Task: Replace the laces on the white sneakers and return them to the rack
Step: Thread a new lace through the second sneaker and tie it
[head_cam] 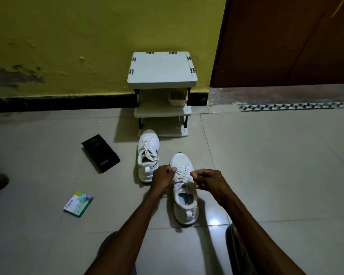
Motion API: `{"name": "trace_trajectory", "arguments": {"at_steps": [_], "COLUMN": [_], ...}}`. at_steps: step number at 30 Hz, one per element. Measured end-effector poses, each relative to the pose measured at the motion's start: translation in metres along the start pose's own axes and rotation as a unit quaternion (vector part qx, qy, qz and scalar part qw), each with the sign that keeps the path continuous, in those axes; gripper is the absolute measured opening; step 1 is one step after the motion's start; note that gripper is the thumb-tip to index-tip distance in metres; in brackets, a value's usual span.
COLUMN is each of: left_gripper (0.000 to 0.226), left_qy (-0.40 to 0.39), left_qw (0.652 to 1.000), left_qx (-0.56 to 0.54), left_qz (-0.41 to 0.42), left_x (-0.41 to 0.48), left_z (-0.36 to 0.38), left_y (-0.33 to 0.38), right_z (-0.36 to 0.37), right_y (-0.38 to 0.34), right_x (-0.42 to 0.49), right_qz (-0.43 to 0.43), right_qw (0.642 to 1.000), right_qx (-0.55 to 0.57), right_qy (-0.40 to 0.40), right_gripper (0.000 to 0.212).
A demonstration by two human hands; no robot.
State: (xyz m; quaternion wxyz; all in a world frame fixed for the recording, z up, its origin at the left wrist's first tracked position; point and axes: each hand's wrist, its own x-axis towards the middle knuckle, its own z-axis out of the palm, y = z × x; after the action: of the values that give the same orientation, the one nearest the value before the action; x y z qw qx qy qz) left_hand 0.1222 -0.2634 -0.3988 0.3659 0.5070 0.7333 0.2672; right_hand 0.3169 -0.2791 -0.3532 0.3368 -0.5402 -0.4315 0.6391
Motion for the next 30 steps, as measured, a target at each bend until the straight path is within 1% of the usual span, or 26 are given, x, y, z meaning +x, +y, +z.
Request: {"name": "trace_trajectory", "arguments": {"at_steps": [2,4,6,8,10,12,13,15,16,17,19,23,24,25,26,28,30], "left_gripper": [0.036,0.04,0.043,0.04,0.031,0.017,0.012,0.005,0.006,0.008,0.007,0.009,0.009,0.009,0.01,0.011,0.009], "left_qy": [0.0,0.006,0.008,0.004,-0.001,-0.007,-0.012,-0.025,-0.034,-0.044,-0.055,-0.025,-0.021,-0.019,-0.019,-0.021,-0.022], "left_qw": [1.0,1.0,1.0,1.0,0.999,0.998,0.996,0.994,0.993,0.992,0.99,0.991,0.992,0.992,0.992,0.992,0.993], "left_qx": [-0.016,-0.024,-0.016,-0.023,-0.039,-0.065,-0.078,-0.096,-0.104,-0.111,-0.117,-0.106,-0.1,-0.096,-0.093,-0.089,-0.083], "left_qz": [0.005,0.009,0.012,0.013,0.017,0.025,0.029,0.041,0.044,0.044,0.048,0.071,0.078,0.083,0.085,0.082,0.079], "left_x": [-0.001,-0.002,-0.002,-0.002,0.0,-0.001,-0.001,-0.002,-0.002,-0.001,0.0,0.001,0.001,0.001,0.001,0.001,0.002], "left_z": [0.0,0.002,0.003,0.004,0.004,0.004,0.004,0.003,0.002,0.002,0.002,0.001,0.0,0.0,0.001,0.001,0.001], "left_y": [0.002,0.002,0.0,-0.004,-0.01,-0.013,-0.012,-0.009,-0.007,-0.007,-0.006,-0.012,-0.013,-0.014,-0.015,-0.016,-0.017], "right_z": [0.007,0.015,0.02,0.02,0.017,0.016,0.017,0.026,0.031,0.036,0.043,0.042,0.04,0.039,0.037,0.034,0.032], "right_y": [0.001,0.003,0.005,0.006,0.005,0.001,-0.003,-0.008,-0.009,-0.006,-0.003,-0.006,-0.009,-0.011,-0.012,-0.011,-0.011], "right_x": [0.002,0.005,0.007,0.008,0.008,0.005,0.003,-0.004,-0.007,-0.009,-0.011,-0.009,-0.008,-0.006,-0.004,0.003,0.006], "right_qz": [0.011,0.013,0.007,0.01,-0.003,-0.012,0.0,0.015,0.007,-0.008,-0.03,-0.036,-0.031,-0.02,-0.007,0.04,0.079], "right_qw": [1.0,1.0,0.998,0.993,0.98,0.952,0.929,0.861,0.829,0.806,0.783,0.772,0.773,0.78,0.792,0.832,0.87], "right_qx": [0.016,-0.005,-0.04,-0.07,-0.159,-0.286,-0.357,-0.504,-0.555,-0.588,-0.617,-0.63,-0.63,-0.622,-0.607,-0.551,-0.486], "right_qy": [0.004,0.022,0.056,0.095,0.124,0.113,0.096,0.07,0.065,0.065,0.072,0.078,0.075,0.071,0.066,0.049,0.034], "right_gripper": [0.013,0.01,0.009,0.015,0.022,0.04,0.049,0.063,0.067,0.069,0.061,0.024,0.018,0.016,0.017,0.019,0.017]}}
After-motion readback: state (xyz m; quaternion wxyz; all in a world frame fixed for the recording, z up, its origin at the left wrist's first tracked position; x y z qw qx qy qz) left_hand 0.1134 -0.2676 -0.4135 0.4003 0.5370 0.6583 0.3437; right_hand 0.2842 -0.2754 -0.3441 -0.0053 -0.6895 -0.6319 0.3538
